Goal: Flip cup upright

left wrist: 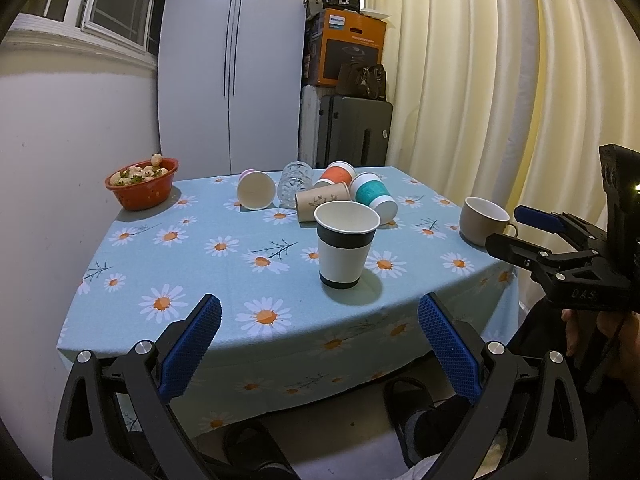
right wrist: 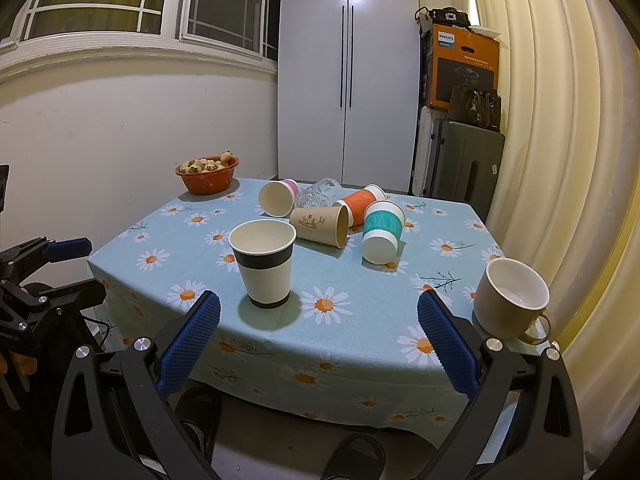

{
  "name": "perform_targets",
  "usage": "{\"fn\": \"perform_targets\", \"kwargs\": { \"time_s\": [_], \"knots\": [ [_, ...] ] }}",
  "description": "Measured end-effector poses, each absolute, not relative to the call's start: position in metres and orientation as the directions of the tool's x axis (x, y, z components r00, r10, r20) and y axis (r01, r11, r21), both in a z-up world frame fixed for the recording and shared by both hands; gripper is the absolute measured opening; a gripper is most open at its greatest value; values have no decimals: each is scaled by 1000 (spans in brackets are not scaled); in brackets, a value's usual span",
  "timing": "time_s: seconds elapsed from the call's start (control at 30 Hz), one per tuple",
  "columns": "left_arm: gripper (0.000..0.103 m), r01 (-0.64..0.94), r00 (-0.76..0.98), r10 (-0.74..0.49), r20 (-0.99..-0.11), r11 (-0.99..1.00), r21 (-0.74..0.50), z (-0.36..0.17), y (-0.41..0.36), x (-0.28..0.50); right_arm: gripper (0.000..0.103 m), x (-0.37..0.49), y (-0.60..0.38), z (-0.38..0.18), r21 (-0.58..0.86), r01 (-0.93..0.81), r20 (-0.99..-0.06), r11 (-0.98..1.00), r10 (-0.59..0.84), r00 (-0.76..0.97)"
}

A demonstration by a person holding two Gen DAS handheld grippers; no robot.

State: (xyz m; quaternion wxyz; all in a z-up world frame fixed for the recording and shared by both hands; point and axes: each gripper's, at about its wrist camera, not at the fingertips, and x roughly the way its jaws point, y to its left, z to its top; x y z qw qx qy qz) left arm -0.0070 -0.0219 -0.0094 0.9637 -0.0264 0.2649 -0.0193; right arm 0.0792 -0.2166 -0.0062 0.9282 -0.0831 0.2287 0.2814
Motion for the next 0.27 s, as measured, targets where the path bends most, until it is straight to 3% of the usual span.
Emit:
{"fn": "perform_targets", "kwargs": {
  "time_s": [0.27],
  "knots": [
    [96, 11, 860, -47, -508, 997, -72, -9, -19, -7, 98, 79, -217, -6, -26, -557, -471, 830, 482, 739]
  ]
}}
